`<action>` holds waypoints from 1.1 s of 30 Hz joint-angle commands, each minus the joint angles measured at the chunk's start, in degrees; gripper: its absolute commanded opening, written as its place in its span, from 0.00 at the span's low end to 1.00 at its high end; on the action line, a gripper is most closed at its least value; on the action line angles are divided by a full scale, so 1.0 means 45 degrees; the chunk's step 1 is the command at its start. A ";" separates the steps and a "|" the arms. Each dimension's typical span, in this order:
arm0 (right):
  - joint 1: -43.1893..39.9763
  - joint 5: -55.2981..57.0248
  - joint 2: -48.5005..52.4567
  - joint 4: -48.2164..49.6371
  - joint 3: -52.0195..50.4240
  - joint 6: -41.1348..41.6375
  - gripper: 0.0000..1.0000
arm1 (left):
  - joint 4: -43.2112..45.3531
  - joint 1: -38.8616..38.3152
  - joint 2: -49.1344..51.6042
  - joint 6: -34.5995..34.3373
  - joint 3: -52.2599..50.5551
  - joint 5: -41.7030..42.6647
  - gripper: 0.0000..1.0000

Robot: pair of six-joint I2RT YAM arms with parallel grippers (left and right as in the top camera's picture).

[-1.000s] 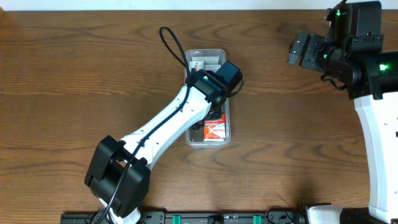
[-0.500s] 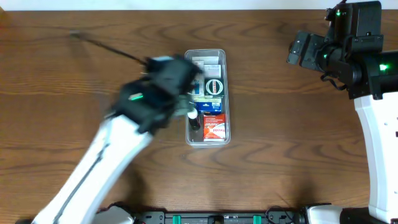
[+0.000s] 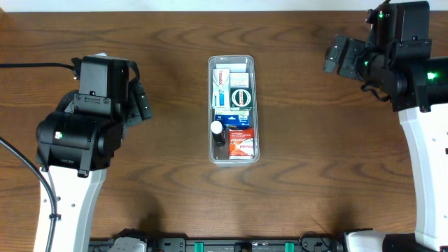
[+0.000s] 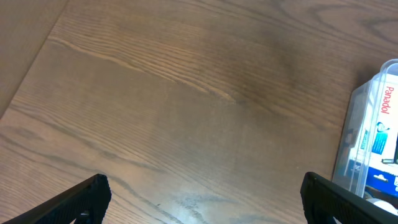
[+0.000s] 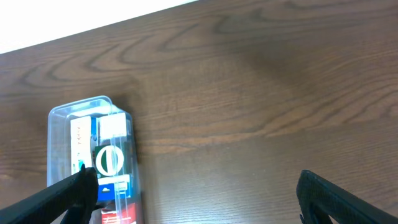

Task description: Pack container

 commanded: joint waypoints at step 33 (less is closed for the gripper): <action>-0.0063 0.0044 -0.0180 -0.0015 0.0024 -0.0146 0.99 | 0.7907 0.2317 -1.2760 0.0738 -1.3352 0.1030 0.98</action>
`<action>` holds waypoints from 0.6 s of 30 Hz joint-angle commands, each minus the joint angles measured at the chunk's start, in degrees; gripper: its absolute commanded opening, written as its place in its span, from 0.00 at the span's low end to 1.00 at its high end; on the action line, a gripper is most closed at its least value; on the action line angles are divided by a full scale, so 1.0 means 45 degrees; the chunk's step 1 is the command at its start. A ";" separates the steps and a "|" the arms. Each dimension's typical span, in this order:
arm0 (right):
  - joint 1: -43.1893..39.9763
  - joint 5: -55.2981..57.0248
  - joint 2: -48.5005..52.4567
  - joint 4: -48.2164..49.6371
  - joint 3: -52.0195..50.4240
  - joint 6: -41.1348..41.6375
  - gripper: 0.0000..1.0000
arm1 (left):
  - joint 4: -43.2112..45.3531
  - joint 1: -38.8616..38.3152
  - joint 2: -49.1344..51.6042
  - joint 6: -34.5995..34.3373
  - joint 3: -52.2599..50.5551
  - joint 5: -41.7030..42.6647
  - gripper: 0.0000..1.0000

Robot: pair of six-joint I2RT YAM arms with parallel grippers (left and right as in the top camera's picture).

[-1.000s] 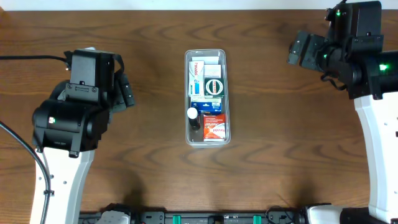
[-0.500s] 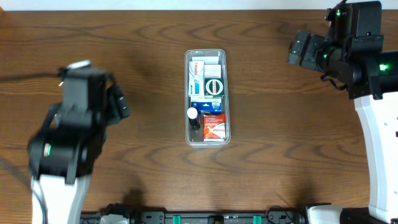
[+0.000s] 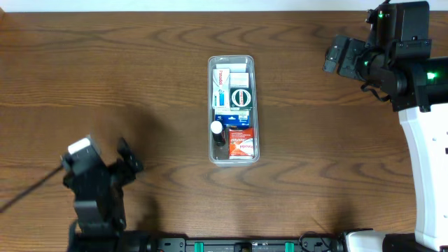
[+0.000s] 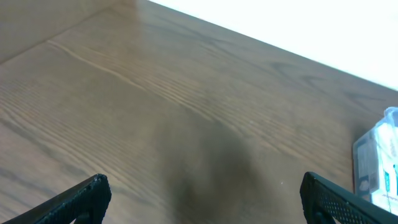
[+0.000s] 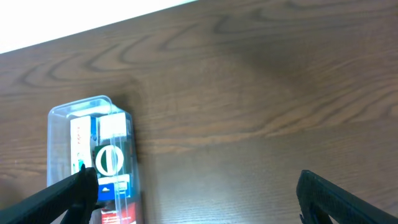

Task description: Pack container

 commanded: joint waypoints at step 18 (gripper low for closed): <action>-0.0063 0.0044 -0.0180 -0.0015 0.0034 -0.0146 0.99 | 0.1418 0.0039 -0.4371 0.0121 -0.5464 0.0034 0.98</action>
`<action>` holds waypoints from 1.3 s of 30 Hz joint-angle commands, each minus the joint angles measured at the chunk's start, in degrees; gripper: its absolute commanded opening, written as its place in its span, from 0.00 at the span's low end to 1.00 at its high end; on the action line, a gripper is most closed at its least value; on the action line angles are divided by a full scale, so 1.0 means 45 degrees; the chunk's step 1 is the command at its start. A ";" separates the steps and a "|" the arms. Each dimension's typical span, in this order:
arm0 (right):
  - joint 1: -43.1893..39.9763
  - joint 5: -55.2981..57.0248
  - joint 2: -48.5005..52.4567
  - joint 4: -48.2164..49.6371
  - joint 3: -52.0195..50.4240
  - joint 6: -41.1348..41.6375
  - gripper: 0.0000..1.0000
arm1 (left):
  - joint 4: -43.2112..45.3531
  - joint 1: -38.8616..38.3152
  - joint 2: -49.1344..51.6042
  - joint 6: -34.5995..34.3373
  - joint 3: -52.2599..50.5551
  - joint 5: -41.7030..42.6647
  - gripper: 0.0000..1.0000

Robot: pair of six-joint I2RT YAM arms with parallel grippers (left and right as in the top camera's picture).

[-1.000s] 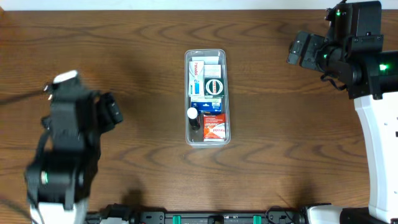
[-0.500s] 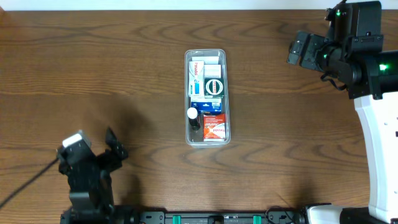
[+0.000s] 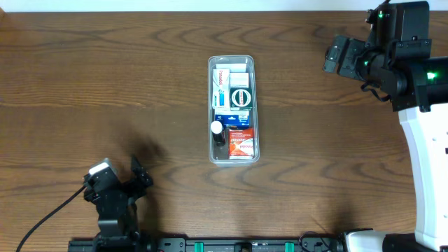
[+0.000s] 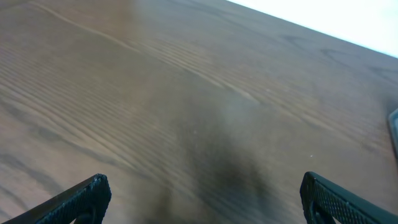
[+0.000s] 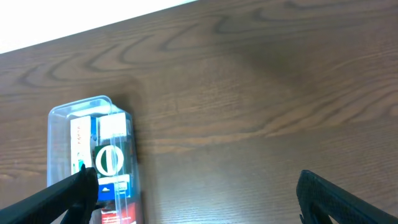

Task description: Pack container

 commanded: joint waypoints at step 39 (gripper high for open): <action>0.0272 0.0656 -0.0379 -0.0588 -0.0010 -0.0835 0.99 | 0.0636 0.0034 -0.0078 0.0126 -0.0529 0.0034 0.98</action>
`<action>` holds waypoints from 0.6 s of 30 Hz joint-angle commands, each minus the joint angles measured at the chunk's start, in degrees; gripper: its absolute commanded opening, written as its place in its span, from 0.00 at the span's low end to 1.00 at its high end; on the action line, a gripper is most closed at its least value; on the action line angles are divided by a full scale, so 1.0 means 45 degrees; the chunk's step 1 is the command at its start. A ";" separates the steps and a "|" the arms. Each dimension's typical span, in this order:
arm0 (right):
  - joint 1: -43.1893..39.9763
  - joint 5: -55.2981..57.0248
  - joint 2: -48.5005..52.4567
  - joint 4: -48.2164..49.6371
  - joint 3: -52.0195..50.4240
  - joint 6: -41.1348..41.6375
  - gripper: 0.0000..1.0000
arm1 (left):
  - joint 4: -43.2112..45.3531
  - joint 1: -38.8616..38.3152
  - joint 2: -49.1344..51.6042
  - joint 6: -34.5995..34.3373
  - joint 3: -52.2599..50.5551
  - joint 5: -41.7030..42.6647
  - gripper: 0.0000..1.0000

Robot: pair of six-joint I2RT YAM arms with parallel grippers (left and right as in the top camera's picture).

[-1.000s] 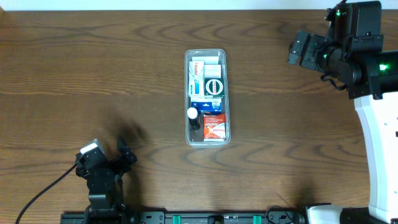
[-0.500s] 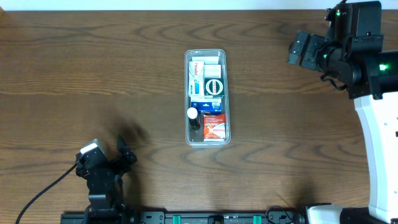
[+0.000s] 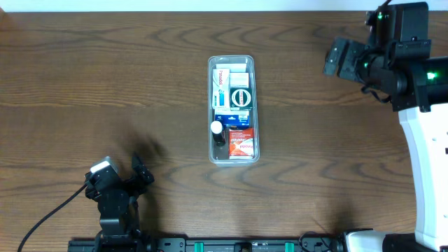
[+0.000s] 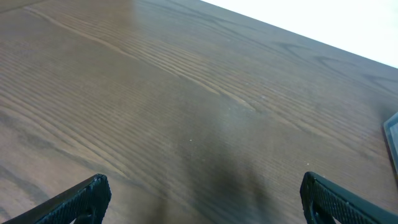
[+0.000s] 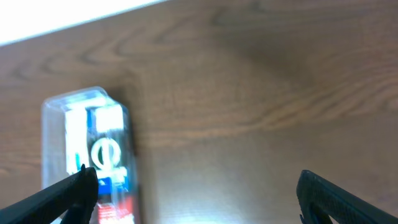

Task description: Pack container

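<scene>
A clear plastic container (image 3: 234, 110) stands lengthwise mid-table, filled with medicine boxes and a small white-capped bottle (image 3: 217, 129). It shows blurred at the left of the right wrist view (image 5: 87, 149), and only its corner (image 4: 393, 127) shows at the right edge of the left wrist view. My left gripper (image 3: 142, 171) sits low at the front left, far from the container, open and empty over bare wood (image 4: 202, 199). My right gripper (image 3: 334, 57) hangs at the back right, open and empty (image 5: 196, 193).
The brown wooden table (image 3: 105, 77) runs to a pale far edge (image 4: 323, 25). My left arm's base and cable (image 3: 49, 213) lie at the front left. The white right arm (image 3: 427, 161) stretches along the right side.
The right wrist view has gone blurred and the container sits slightly further left in it, so the right gripper has shifted a little. The left gripper has barely moved.
My left arm first stood raised to the left of the container with its gripper open. Then it was drawn back toward the front left edge, and then folded low there, where it stays. The right arm held still at the back right until its slight shift now.
</scene>
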 commanded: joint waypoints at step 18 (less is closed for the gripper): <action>0.0214 0.0607 -0.5124 0.0126 -0.0389 -0.5542 0.99 | -0.0073 0.0029 -0.0078 0.0121 -0.0243 -0.0010 0.98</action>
